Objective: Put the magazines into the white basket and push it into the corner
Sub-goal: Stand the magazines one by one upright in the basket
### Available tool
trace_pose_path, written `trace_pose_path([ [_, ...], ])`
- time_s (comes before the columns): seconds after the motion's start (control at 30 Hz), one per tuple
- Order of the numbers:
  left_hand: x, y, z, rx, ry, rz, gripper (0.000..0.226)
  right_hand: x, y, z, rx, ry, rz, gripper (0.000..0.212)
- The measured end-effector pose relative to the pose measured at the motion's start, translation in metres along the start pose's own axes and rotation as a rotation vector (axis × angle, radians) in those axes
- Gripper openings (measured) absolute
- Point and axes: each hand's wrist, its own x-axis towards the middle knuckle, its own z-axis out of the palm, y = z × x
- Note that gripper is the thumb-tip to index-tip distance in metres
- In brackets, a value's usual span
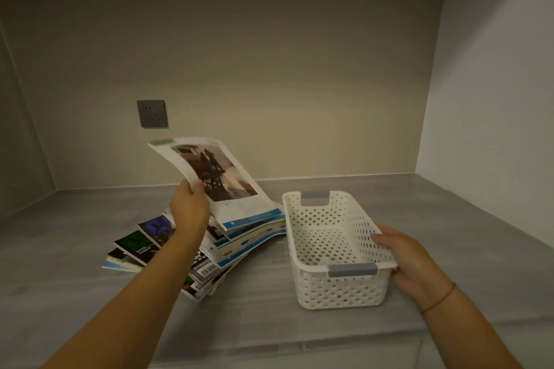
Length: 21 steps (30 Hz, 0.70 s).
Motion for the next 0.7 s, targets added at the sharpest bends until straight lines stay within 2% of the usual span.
trace_pose_path([
  [0.17,-0.027,0.059,0.006,-0.092,0.031,0.266,0.025,0.0,0.001,0.001,-0.017,0.034,-0.031,0.035],
  [0.3,-0.06,0.095,0.028,-0.045,0.007,0.425,0.026,0.001,0.001,0.003,-0.026,0.032,-0.034,0.031],
  [0.57,-0.147,0.084,0.077,0.087,-0.19,0.438,0.036,0.0,0.001,0.002,-0.112,0.003,-0.076,0.027],
  [0.63,-0.157,0.079,0.082,0.126,-0.245,0.467,0.036,-0.001,0.0,0.002,-0.176,-0.016,-0.132,0.034],
  [0.7,-0.16,0.079,0.085,0.126,-0.284,0.54,0.034,-0.002,-0.003,0.002,-0.267,-0.051,-0.229,0.052],
])
